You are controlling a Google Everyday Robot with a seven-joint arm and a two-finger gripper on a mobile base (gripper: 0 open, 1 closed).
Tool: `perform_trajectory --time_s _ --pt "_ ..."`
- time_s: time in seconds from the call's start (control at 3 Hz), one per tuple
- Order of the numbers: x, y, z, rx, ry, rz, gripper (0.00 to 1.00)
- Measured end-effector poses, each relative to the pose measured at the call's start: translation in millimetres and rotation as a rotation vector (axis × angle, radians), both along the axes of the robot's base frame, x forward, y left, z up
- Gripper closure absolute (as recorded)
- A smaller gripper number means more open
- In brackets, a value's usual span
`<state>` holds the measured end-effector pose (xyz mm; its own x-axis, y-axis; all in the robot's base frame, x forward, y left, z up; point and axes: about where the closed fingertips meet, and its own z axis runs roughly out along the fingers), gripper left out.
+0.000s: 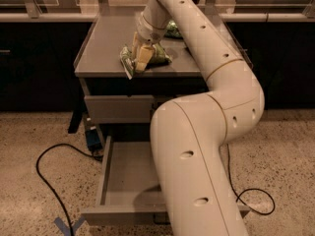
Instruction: Place green jalapeno chip bag into middle drawer
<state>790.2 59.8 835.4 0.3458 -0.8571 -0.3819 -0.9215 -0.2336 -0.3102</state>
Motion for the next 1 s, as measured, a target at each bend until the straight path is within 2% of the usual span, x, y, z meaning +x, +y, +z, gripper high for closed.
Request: perform_trajectory --time_s 0.33,0.67,1.0 --pt "-3.8 0.0 1.1 0.0 0.0 0.0 1.0" --pt "-14.0 12.3 34.3 0.037 -0.092 0.05 1.0" --pt "-44.4 17.0 110.0 0.129 -0.259 0.06 1.0"
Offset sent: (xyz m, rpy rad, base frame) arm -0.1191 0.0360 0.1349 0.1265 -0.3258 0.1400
